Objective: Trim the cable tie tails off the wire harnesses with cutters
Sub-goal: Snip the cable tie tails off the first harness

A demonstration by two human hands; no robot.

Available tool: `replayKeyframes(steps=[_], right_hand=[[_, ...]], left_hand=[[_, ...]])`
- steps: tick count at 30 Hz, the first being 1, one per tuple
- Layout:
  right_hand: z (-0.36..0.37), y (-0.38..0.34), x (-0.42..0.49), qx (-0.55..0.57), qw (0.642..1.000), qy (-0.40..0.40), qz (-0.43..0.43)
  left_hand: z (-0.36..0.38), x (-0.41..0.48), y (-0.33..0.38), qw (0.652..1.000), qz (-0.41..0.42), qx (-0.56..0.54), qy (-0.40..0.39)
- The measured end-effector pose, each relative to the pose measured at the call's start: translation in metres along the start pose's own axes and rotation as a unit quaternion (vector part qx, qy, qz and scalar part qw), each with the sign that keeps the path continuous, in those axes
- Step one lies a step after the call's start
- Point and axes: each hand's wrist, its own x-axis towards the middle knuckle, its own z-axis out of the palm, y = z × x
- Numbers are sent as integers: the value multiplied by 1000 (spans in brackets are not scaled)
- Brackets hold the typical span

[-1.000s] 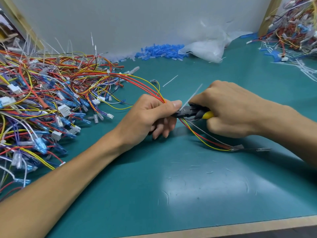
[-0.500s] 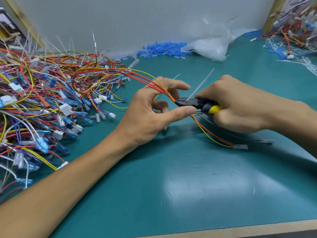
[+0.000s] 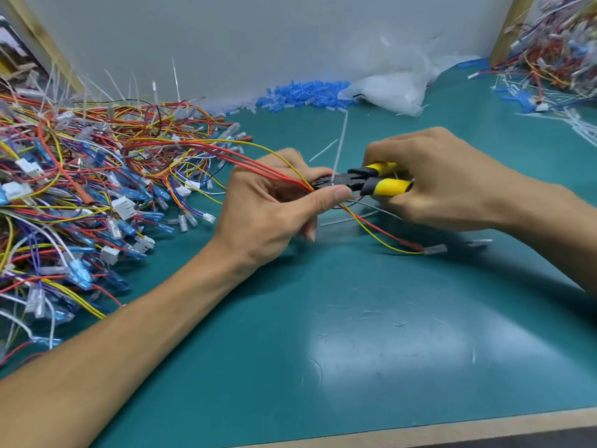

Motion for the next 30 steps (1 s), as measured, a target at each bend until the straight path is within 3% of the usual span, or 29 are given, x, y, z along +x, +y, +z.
replayKeyframes(steps=[6, 8, 13, 24, 30], right_hand=[[-3, 0, -4, -34, 999, 9, 11], [-4, 0, -5, -26, 999, 20, 18], [-3, -2, -4, -12, 999, 40, 16], [4, 2, -3, -4, 998, 22, -55], [4, 0, -4, -12, 998, 19, -53]], left_hand=[[-2, 0, 4, 989, -96, -83, -78], [-4, 2, 5, 987, -116, -90, -72], [-6, 3, 2, 989, -132, -44, -49], [-7, 3, 4, 982, -148, -100, -57], [-7, 2, 7, 985, -132, -102, -51]])
